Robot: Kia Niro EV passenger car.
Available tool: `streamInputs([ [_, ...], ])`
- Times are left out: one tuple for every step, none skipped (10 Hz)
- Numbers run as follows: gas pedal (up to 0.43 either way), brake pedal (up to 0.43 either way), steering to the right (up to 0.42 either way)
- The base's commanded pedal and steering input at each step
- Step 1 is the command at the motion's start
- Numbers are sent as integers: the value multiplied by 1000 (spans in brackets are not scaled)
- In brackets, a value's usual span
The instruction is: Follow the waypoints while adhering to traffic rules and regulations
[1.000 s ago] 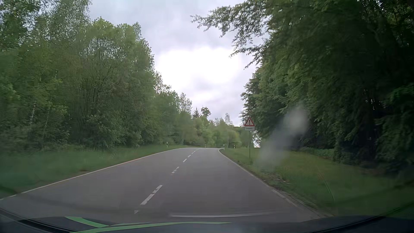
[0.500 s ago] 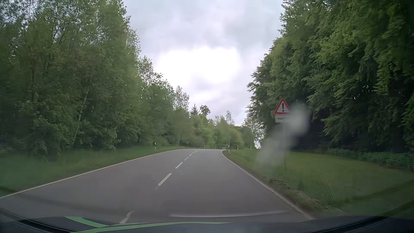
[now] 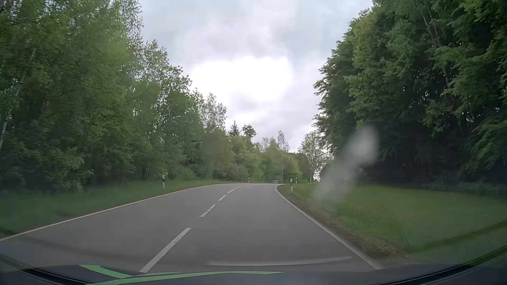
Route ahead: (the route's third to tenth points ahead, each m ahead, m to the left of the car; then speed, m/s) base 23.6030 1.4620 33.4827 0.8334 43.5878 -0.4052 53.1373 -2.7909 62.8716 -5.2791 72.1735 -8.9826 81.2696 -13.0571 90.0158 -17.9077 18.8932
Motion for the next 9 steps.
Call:
streamInputs([
  [0, 116, 6],
  [0, 122, 6],
  [0, 128, 7],
  [0, 122, 8],
  [0, 128, 9],
  [0, 134, 12],
  [0, 140, 14],
  [0, 152, 15],
  [0, 159, 15],
])
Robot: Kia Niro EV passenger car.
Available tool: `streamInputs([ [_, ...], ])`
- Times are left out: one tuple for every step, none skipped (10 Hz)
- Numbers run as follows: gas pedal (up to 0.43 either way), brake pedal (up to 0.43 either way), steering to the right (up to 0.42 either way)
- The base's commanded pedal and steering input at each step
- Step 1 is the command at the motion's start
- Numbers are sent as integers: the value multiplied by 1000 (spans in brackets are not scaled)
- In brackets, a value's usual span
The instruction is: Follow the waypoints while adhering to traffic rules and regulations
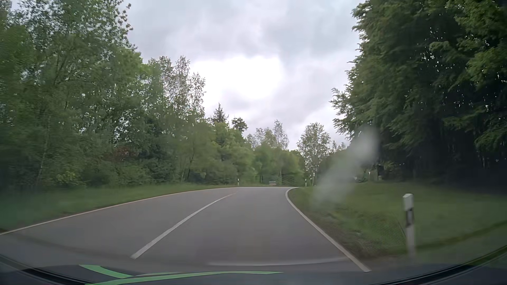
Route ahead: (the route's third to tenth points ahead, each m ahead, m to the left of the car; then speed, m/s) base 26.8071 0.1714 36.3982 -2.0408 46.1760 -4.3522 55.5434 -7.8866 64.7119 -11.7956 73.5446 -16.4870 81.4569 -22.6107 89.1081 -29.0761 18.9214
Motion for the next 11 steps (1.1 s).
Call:
streamInputs([
  [0, 177, 17],
  [0, 183, 20],
  [0, 177, 23],
  [0, 159, 26],
  [0, 146, 28],
  [0, 140, 28],
  [0, 122, 28],
  [0, 104, 29],
  [0, 79, 30],
  [0, 49, 32],
  [0, 0, 34],
])
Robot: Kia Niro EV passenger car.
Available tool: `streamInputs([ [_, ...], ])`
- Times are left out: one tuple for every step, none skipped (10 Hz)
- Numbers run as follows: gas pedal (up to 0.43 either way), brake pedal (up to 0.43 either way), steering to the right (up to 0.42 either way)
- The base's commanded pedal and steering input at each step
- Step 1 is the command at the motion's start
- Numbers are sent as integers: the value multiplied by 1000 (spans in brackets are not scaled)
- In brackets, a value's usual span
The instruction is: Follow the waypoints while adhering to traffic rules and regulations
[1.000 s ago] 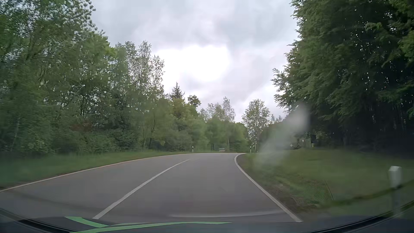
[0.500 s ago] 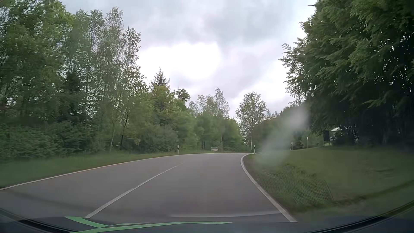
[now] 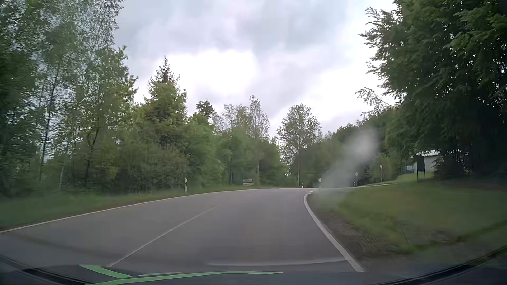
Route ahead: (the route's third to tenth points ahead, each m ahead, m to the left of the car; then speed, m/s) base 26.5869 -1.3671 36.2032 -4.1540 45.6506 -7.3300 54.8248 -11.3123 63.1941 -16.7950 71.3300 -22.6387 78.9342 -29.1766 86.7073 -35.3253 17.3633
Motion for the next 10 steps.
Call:
streamInputs([
  [0, 0, 37],
  [0, 0, 39],
  [0, 0, 41],
  [0, 0, 41],
  [0, 0, 42],
  [0, 0, 42],
  [28, 0, 43],
  [98, 0, 45],
  [98, 0, 46],
  [110, 0, 47],
])
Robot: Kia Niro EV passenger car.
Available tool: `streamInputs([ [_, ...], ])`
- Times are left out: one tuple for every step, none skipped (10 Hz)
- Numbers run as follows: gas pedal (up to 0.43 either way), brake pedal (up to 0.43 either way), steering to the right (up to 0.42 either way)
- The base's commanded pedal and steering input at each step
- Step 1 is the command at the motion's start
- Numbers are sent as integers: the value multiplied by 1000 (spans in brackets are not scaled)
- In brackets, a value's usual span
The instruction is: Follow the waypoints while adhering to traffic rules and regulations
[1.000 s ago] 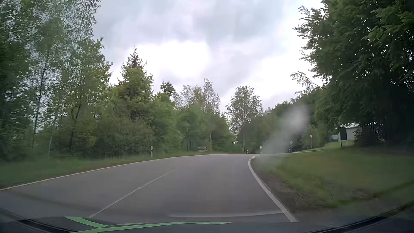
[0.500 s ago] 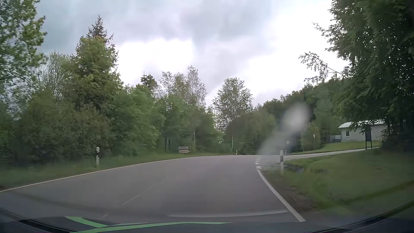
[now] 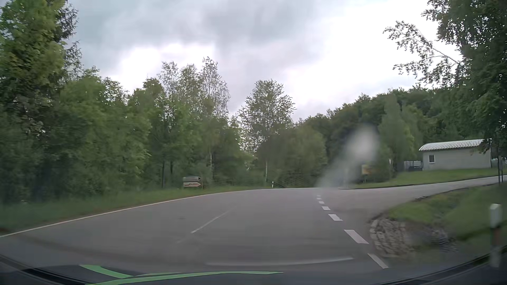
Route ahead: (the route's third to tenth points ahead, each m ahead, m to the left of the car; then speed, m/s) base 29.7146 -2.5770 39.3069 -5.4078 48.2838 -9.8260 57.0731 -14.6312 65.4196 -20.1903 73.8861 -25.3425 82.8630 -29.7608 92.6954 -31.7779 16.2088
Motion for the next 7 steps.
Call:
streamInputs([
  [118, 0, 48],
  [130, 0, 48],
  [138, 0, 48],
  [157, 0, 48],
  [169, 0, 49],
  [169, 0, 49],
  [169, 0, 48],
])
